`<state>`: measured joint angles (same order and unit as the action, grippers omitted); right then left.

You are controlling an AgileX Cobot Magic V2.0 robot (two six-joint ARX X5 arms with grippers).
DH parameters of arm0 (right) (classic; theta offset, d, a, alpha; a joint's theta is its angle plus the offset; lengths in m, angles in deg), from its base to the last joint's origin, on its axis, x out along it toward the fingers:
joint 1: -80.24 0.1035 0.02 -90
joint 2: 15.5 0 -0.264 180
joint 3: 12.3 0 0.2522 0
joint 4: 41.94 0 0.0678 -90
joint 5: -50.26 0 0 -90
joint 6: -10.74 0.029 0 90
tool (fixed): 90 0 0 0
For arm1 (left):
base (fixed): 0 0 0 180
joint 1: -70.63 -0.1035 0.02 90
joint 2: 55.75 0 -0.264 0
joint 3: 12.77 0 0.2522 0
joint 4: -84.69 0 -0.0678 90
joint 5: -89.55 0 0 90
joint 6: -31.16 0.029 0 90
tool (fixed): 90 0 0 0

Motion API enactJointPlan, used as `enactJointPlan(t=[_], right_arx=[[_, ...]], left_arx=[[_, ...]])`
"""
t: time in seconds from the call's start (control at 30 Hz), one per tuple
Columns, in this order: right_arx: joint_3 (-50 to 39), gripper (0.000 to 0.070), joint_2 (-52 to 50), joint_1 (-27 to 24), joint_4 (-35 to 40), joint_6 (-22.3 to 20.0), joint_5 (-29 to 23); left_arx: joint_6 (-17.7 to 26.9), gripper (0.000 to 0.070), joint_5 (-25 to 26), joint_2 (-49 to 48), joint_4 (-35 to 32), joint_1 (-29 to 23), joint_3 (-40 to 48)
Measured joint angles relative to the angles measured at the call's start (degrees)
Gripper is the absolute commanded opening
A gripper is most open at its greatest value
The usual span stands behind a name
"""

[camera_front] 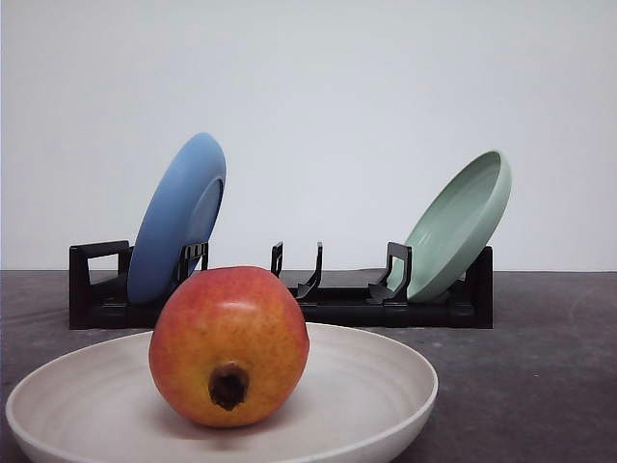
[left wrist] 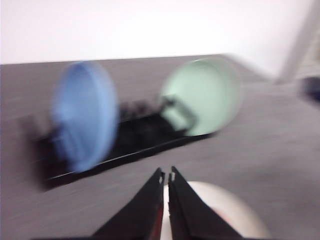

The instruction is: Place pomegranate in white plate

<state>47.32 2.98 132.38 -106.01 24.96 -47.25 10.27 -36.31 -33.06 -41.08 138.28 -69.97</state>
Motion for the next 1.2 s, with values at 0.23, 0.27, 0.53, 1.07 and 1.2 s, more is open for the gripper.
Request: enactJointPlan(t=[0.23,0.27,0.53,1.07,1.2], right_arx=[[0.00,0.0058,0.00,-0.02,0.00,0.00,0.00],[0.00,0.0058,0.00,-0.02,0.00,0.00,0.02],[0.00,0.0058,0.00,-0.02,0.00,0.00,0.00],[0.00,0.0058,0.00,-0.02,0.00,0.00,0.00],[0.00,0.0058,0.00,-0.02,0.00,0.00,0.02]], left_arx=[[6.98,0.0000,7.51,-7.11,-8.42,-25.51,13.84],[8.14,0.0000,9.59,-8.68,-10.18,-29.21,16.00],[18.26,0.0000,28.41,-19.02,-21.37,-53.50,30.39],[23.26,0.0000,34.75,-22.40,-30.10,-64.93,40.76],[23.42,0.0000,35.83,-22.38,-30.79,-64.93,42.23]])
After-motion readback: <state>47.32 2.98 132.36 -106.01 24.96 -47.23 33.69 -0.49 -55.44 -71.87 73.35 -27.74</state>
